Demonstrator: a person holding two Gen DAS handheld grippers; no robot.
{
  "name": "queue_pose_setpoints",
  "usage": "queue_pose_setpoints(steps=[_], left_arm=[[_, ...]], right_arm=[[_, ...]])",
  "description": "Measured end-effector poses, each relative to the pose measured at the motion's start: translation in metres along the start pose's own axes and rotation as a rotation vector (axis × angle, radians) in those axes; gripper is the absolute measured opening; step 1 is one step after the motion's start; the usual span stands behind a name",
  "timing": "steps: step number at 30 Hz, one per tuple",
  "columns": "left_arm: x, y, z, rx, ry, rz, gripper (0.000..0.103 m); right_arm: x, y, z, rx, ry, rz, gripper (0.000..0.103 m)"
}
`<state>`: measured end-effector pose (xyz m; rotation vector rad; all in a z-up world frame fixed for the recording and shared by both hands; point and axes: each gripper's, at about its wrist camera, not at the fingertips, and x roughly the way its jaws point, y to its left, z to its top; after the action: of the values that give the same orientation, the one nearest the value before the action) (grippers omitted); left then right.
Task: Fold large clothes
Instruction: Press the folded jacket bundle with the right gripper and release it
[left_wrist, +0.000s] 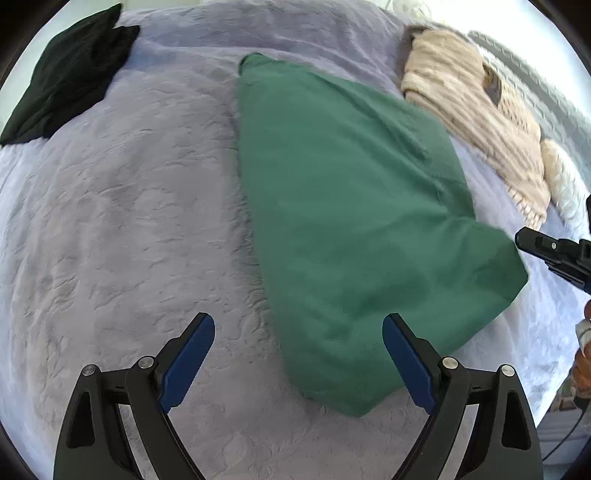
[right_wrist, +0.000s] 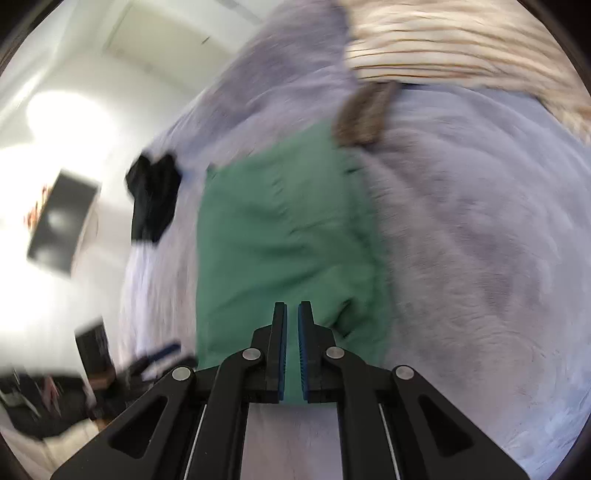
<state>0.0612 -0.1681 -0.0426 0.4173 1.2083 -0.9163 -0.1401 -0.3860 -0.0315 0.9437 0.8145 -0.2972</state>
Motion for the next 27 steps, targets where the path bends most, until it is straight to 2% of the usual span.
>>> queue_pose_setpoints(steps=[3, 5, 7, 9, 12, 14, 19, 21, 24, 27], left_arm=[[0.018, 0.002, -0.011, 0.036, 0.029, 0.008, 0.094], [0.021, 0.013, -0.018, -0.004, 0.041, -0.044, 0.097], [0.022, 0.019, -0.021, -0.019, 0.046, -0.077, 0.097], [0.023, 0.020, -0.022, 0.007, 0.044, -0.080, 0.097], [0.023, 0.018, -0.019, 0.031, 0.058, -0.080, 0.097], [0.022, 0.018, -0.015, 0.025, 0.079, -0.076, 0.097], [0.011, 0.015, -0.007, 0.033, 0.095, -0.043, 0.097], [0.006, 0.019, -0.005, 0.006, 0.100, -0.045, 0.097], [-0.001, 0.027, -0.001, -0.045, 0.083, -0.052, 0.097], [-0.005, 0.034, 0.005, -0.099, 0.074, -0.079, 0.097]], right_arm=[[0.020, -0.003, -0.011, -0.009, 0.030, -0.089, 0.007], [0.031, -0.035, -0.024, 0.109, 0.059, -0.119, 0.001], [0.038, -0.070, -0.042, 0.283, 0.077, -0.051, 0.000], [0.040, -0.097, -0.064, 0.416, 0.068, 0.036, 0.000], [0.039, -0.108, -0.078, 0.494, 0.059, 0.095, 0.000], [0.035, -0.108, -0.080, 0.502, 0.065, 0.092, 0.000], [0.016, -0.096, -0.077, 0.440, 0.095, 0.004, 0.001], [0.005, -0.094, -0.074, 0.418, 0.103, -0.058, 0.007], [-0.012, -0.086, -0.068, 0.345, 0.093, -0.167, 0.007], [-0.022, -0.076, -0.058, 0.300, 0.076, -0.177, 0.007]])
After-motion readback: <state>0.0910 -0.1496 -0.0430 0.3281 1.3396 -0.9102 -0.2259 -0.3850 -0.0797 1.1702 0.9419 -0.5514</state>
